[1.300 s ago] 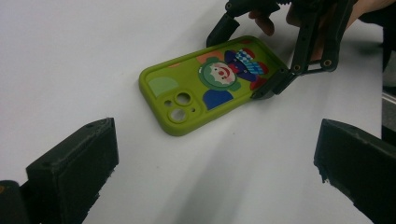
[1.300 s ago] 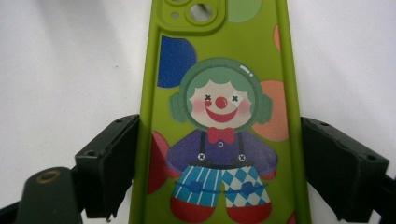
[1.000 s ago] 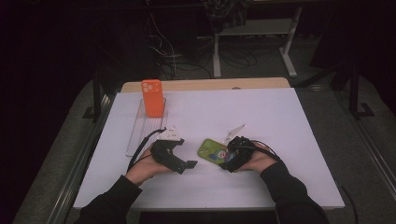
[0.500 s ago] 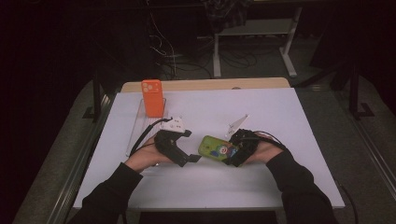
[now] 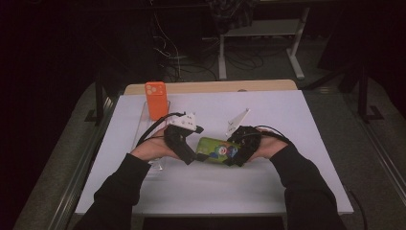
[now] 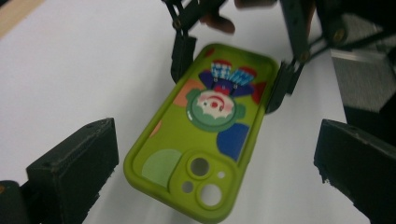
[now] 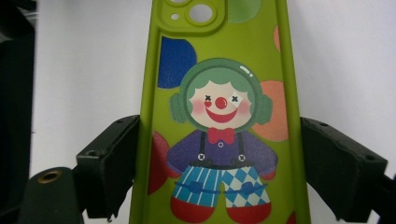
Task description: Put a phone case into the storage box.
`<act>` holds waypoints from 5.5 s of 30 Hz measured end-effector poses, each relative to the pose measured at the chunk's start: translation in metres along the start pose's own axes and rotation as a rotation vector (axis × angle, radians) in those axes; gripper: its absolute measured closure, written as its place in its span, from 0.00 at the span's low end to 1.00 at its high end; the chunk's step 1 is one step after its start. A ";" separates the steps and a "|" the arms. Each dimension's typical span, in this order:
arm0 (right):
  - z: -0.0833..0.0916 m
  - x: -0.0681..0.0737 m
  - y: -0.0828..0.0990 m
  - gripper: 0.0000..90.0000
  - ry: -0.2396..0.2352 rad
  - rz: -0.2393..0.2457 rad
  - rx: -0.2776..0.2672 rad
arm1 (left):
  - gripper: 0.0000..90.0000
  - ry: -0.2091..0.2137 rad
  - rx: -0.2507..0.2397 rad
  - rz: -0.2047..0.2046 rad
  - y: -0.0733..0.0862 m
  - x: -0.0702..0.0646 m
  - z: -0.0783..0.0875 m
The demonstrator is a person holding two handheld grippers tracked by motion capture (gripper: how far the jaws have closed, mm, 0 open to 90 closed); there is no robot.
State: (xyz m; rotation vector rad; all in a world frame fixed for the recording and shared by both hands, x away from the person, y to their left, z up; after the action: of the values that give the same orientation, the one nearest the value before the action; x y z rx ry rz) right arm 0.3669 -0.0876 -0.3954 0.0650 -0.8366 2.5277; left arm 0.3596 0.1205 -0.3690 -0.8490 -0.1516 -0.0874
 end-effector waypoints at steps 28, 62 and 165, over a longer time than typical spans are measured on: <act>-0.006 0.033 -0.011 0.16 -0.067 0.128 0.042 | 0.02 0.155 0.117 -0.100 0.002 -0.020 -0.029; 0.004 0.025 -0.008 0.01 -0.059 0.074 -0.045 | 0.17 0.141 0.157 -0.044 0.009 -0.019 -0.029; -0.031 0.060 0.044 0.14 0.994 0.606 -0.304 | 0.17 -0.164 0.211 0.302 0.018 -0.007 -0.027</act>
State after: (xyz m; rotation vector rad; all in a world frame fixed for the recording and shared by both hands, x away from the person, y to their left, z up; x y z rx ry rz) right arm 0.2972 -0.0753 -0.4333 -1.5938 -0.8362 2.3810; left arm 0.3582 0.1117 -0.4009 -0.6591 -0.1818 0.2776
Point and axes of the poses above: each handheld gripper's, and its own axes: z roughly backward along the jaws, y roughly out of its underside, x roughly to its left, the point moved 2 cm from there along -z, roughly forward along the jaws, and after that the axes turned 15 degrees about -z, right-handed, at the moved point
